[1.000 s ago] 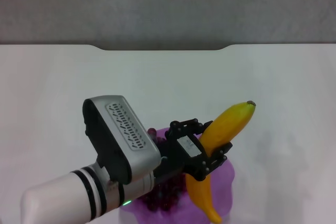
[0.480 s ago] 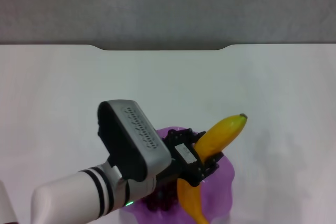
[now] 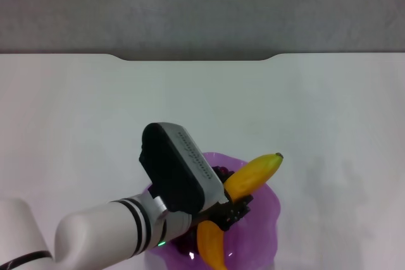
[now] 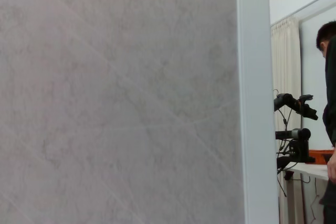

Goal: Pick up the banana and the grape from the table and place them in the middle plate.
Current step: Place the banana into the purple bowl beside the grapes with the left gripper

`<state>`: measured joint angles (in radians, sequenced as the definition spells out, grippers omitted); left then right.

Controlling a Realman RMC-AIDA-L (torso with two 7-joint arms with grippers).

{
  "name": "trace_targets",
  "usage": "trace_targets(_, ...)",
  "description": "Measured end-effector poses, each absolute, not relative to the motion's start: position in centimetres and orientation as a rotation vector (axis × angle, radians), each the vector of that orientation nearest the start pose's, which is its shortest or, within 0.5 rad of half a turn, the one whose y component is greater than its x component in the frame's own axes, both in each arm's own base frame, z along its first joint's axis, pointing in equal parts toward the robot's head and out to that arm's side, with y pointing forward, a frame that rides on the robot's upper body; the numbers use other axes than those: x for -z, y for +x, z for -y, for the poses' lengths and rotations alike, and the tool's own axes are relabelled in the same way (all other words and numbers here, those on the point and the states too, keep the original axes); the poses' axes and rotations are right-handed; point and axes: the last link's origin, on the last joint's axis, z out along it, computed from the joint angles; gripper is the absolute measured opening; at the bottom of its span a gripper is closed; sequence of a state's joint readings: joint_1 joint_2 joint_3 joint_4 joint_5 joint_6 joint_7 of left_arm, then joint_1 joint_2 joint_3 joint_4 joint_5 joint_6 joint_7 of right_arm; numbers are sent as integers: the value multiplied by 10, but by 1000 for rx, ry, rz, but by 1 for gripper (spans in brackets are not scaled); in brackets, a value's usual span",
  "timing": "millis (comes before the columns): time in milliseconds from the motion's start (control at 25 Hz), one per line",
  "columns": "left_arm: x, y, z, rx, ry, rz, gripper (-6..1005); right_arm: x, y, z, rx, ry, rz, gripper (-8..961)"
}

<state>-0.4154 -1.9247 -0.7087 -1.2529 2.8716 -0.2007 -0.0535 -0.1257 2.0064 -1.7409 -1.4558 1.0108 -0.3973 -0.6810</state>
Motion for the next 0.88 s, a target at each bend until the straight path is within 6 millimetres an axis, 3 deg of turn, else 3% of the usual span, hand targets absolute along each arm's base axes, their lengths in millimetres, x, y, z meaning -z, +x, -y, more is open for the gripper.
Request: trace_targets(880, 119, -156, -297, 111, -2519, 236, 561, -117, 279, -314, -537, -1274, -584, 518)
